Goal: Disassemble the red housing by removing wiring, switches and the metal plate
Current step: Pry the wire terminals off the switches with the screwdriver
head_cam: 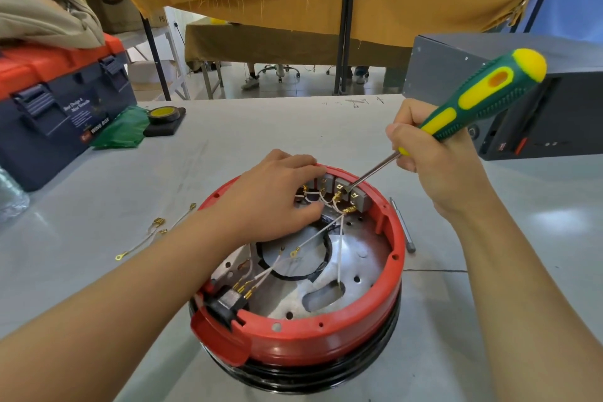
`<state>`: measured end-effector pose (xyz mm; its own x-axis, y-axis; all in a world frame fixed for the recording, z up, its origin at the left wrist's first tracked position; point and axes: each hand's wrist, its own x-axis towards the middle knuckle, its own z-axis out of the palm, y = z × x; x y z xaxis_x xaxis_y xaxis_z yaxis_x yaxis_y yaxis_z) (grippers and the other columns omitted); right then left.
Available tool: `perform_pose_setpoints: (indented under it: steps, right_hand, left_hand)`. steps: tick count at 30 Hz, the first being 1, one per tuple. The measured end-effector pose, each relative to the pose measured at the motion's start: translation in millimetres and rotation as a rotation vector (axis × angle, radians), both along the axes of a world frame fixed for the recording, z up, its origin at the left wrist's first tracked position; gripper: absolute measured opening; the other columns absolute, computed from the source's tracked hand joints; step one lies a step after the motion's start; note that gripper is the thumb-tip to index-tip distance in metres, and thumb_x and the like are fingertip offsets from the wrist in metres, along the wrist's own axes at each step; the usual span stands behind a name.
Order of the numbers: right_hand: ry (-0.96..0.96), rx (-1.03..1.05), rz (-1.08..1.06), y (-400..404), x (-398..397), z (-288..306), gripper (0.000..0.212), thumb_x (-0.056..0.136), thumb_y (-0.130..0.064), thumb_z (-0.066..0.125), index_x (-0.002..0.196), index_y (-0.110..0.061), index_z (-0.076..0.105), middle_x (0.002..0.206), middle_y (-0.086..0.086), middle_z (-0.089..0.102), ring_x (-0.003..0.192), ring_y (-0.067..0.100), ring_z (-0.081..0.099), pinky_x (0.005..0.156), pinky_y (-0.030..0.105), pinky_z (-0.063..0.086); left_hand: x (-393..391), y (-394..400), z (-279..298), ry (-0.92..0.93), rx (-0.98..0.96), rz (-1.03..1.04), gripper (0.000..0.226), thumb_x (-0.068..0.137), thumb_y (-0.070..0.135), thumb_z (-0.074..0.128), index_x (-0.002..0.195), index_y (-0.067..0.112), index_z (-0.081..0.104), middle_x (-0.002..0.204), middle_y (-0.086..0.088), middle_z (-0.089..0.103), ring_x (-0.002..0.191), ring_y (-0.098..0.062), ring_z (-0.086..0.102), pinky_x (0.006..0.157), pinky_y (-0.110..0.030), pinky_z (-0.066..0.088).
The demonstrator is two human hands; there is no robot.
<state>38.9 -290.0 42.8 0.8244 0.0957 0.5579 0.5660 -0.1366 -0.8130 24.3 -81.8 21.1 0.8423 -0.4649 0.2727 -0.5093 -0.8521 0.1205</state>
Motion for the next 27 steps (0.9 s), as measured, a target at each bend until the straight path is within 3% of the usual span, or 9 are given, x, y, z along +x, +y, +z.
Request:
perform_pose_setpoints:
  steps: [10,18,27]
  right_hand:
    - [0.157,0.208,0.020,-5,10,-11,0.023,0.072,-0.014,0.053,0.055,-0.014,0.037,0.047,-0.009,0.037,0.040,0.007,0.030,0.042,0.015,0.028]
    - [0.123,0.203,-0.015,-5,8,-11,0.024,0.074,-0.015,0.054,0.056,-0.014,0.038,0.047,-0.009,0.036,0.042,0.009,0.030,0.043,0.015,0.028]
    - [0.110,0.470,-0.008,-5,7,-7,0.023,0.073,-0.014,0.053,0.052,-0.019,0.045,0.053,-0.001,0.041,0.039,0.010,0.031,0.043,0.018,0.032]
  left_hand:
    - [3,2,-3,0.015,-0.042,0.005,0.052,0.088,0.039,0.054,0.138,0.030,0.044,0.142,0.012,0.045,0.126,-0.017,0.036,0.099,-0.025,0.030]
    - [3,4,-4,0.034,-0.057,0.004,0.052,0.089,0.037,0.055,0.139,0.030,0.042,0.143,0.013,0.043,0.126,-0.017,0.034,0.100,-0.023,0.027]
    - [4,4,-1,0.065,-0.044,0.011,0.054,0.090,0.038,0.055,0.141,0.029,0.039,0.148,0.008,0.037,0.132,-0.016,0.030,0.106,-0.026,0.026]
